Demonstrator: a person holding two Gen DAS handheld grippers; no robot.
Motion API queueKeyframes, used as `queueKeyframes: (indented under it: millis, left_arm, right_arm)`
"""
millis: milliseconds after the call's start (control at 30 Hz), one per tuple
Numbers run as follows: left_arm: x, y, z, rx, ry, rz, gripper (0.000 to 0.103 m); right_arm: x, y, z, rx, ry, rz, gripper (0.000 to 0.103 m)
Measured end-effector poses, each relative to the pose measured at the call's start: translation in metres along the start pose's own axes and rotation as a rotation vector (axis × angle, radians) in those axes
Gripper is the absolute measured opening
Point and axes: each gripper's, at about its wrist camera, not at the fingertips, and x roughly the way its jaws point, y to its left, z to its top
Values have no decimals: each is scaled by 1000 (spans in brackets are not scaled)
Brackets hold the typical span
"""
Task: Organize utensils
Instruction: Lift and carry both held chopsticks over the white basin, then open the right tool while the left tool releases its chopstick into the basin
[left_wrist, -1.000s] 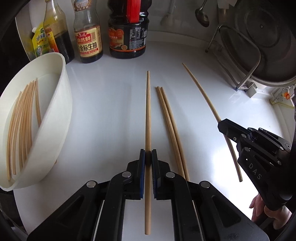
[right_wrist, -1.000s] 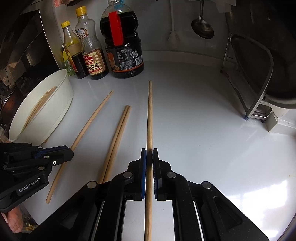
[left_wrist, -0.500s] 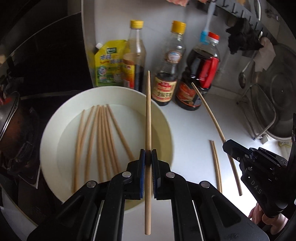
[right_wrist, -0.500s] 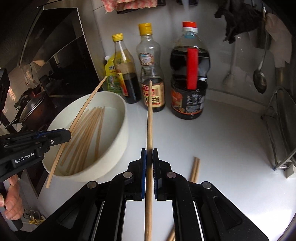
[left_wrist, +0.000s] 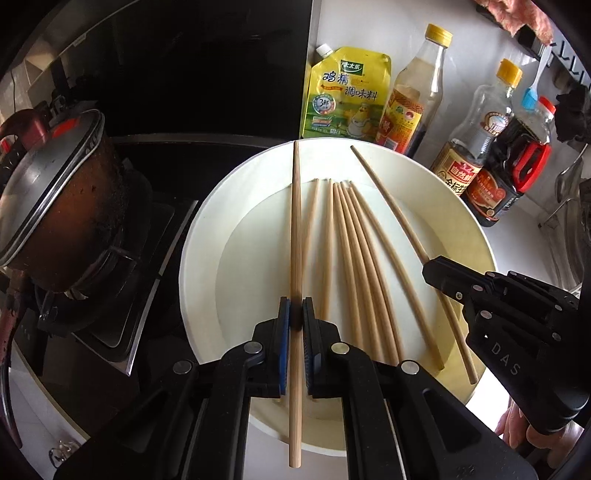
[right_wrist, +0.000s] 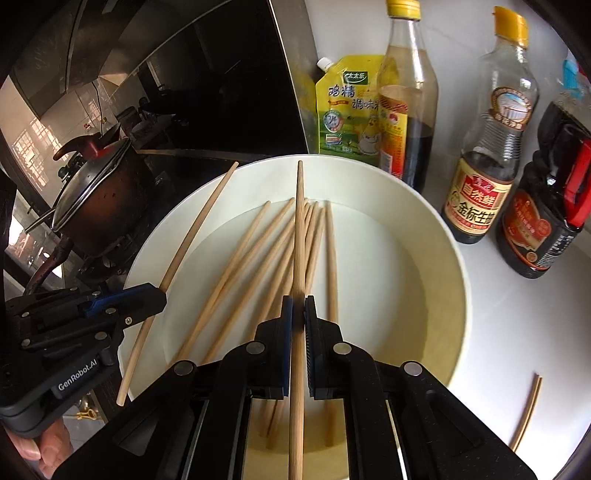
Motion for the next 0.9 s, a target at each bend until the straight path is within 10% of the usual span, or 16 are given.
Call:
queueKeyframes:
  millis: [900]
  left_arm:
    - [45, 0, 17, 42, 77, -33, 8]
  right_arm:
    - [36, 2, 3, 62, 74, -59, 7]
